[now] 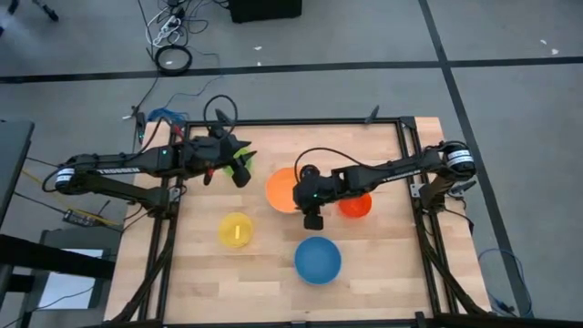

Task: Nest bowls inside each other
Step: Stack the blue bowl on top of the light orange bowl

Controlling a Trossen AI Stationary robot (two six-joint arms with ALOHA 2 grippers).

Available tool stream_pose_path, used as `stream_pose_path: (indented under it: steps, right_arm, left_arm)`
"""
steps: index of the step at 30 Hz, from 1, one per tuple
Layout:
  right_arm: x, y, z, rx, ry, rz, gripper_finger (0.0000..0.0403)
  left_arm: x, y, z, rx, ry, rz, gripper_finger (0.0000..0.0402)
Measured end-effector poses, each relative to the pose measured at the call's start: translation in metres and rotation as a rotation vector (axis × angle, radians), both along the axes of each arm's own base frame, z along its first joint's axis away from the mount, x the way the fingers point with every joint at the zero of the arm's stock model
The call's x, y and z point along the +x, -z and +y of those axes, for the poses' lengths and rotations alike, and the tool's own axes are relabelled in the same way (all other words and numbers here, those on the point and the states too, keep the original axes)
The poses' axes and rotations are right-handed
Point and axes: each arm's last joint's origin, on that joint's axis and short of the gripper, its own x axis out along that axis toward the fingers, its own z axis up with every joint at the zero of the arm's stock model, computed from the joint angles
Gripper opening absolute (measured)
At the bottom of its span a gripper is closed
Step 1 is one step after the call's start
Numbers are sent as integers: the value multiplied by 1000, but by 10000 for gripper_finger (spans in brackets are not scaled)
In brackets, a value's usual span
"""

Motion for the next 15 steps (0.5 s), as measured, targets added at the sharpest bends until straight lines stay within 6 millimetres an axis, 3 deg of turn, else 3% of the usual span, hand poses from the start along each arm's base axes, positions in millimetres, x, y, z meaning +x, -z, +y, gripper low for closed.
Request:
stream_pose_path:
  steps: [4,9,15]
  right_arm:
    - [-21,-14,-2,58,54,77,151]
    - [-49,-29,1,287,72,207,157]
    - [-57,-28,24,437,35,305,172]
  left_arm:
    - [-3,6,-1,-53,-3,44,152]
    - [-5,11,-3,-141,24,65,152]
    - [-4,11,-5,-203,72,48,152]
